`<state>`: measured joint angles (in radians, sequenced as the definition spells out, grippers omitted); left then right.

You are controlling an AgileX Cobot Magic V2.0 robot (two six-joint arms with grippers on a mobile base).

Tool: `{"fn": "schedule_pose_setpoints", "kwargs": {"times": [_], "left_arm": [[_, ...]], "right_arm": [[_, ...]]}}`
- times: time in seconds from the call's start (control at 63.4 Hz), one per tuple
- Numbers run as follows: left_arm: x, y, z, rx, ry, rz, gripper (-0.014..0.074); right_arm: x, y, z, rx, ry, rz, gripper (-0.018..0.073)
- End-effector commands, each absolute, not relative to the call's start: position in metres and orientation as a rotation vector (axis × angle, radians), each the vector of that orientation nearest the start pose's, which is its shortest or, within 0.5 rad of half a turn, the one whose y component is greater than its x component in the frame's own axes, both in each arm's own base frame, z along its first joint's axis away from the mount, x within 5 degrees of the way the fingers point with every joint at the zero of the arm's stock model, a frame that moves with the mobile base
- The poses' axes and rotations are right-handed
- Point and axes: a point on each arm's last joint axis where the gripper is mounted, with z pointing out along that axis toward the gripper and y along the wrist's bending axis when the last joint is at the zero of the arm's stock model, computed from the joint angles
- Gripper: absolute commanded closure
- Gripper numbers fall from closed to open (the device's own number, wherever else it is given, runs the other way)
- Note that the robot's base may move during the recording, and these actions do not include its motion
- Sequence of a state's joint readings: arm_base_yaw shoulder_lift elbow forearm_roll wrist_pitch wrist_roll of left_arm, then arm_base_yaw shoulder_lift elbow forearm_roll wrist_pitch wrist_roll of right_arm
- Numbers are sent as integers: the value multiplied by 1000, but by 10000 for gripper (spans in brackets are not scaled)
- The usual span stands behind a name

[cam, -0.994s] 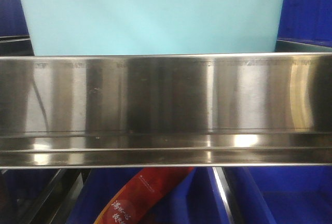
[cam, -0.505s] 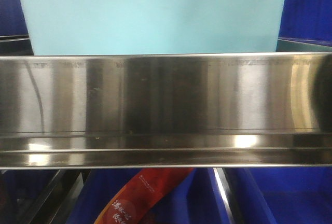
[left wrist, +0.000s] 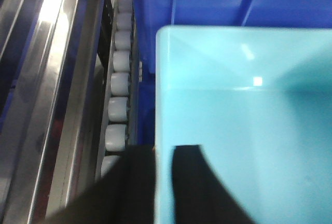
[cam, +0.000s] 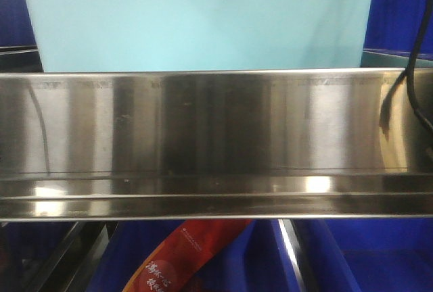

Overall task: Fetch blue bin and place on conveyor start
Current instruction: 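Close both grippers on opposite rims of the light-teal bin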

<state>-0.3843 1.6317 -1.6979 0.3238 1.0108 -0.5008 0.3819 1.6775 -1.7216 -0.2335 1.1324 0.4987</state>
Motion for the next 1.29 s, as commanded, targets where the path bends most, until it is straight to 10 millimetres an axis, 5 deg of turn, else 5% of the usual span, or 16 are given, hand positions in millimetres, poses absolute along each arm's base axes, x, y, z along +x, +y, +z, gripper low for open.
{"fn": "schedule_pose_setpoints", "kwargs": {"times": [0.0,0.095,0.442,1.277], "left_arm": [[342,-114,400,-60,2358,-23,375],[345,-115,396,-60,2364,-20,331],[366,-102,372,-118,2429,32,332],[374,-107,324,-103,2549,35,332]], "right_arm": [[344,115,386,107,2504,30,358],[346,116,385,103,2493,37,237],[366,110,364,163,2528,70,325],[381,109,338,156,2601,65,324]]}}
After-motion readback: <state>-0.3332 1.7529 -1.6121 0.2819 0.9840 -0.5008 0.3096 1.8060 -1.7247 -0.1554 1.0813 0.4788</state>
